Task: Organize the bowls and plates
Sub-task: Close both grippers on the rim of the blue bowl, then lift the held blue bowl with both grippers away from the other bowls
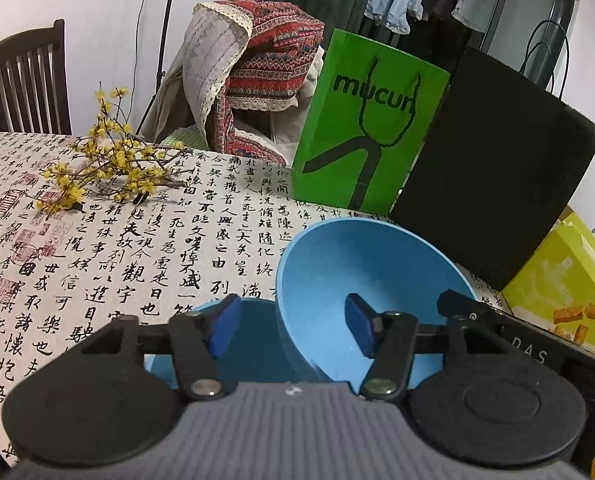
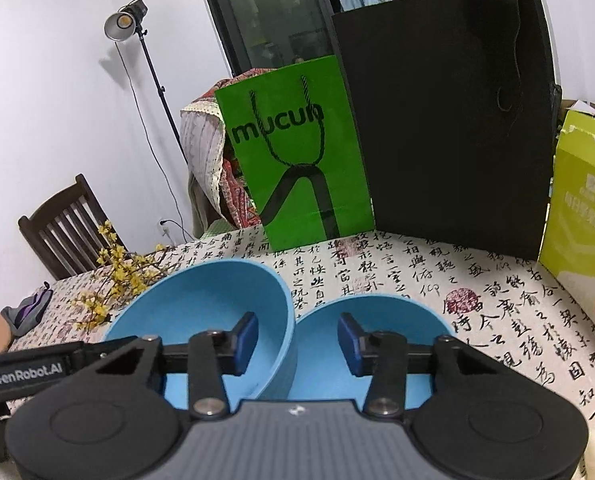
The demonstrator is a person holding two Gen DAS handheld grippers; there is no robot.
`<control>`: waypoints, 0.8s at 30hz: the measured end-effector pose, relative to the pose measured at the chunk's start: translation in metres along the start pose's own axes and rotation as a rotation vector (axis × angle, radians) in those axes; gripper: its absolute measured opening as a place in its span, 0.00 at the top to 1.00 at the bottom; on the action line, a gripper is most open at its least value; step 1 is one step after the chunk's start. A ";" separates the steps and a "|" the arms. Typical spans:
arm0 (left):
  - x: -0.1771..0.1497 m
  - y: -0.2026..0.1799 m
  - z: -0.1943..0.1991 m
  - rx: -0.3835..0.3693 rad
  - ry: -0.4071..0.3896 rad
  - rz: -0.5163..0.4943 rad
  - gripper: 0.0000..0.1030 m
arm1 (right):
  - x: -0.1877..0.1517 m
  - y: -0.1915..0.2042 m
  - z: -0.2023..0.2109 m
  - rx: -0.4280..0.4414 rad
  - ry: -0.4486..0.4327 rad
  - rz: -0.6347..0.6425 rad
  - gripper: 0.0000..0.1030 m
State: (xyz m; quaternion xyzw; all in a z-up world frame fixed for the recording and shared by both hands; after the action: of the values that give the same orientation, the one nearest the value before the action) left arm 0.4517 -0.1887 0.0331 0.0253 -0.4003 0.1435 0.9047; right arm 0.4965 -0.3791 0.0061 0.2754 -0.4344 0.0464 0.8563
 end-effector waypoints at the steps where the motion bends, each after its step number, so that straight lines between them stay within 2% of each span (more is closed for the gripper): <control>1: 0.000 0.000 -0.001 -0.001 0.004 0.001 0.49 | -0.001 0.000 -0.001 -0.004 0.003 0.000 0.62; 5: -0.001 -0.002 -0.003 0.006 0.015 0.005 0.58 | -0.004 0.002 -0.007 -0.001 0.016 -0.008 0.69; 7: -0.001 -0.004 -0.004 0.015 0.020 0.002 0.60 | -0.005 0.002 -0.010 0.008 0.026 -0.017 0.78; 9: -0.001 -0.007 -0.003 0.024 0.017 -0.016 0.65 | -0.007 0.003 -0.012 0.007 0.027 -0.020 0.79; 13: -0.002 -0.012 -0.003 0.028 0.006 -0.030 0.69 | -0.008 0.005 -0.014 0.002 0.030 -0.017 0.82; 20: -0.003 -0.014 -0.005 0.054 -0.009 -0.046 0.79 | -0.009 0.004 -0.013 -0.020 0.020 -0.018 0.84; 24: -0.004 -0.015 -0.005 0.060 -0.015 -0.051 0.79 | -0.009 0.004 -0.013 -0.019 0.017 -0.023 0.84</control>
State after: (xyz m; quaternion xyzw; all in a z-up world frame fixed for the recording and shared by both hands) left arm 0.4571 -0.2035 0.0282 0.0640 -0.4019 0.1321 0.9038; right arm 0.4989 -0.3680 -0.0051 0.2716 -0.4246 0.0348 0.8630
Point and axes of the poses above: each gripper's, at about its wrist camera, not at the fingertips, and z roughly against the way its jaws point, y to its left, x to its top, the point moved 2 cm from there along -z, roughly the way its jaws point, and after that the axes turned 13 degrees about x, right-handed, at the moved point
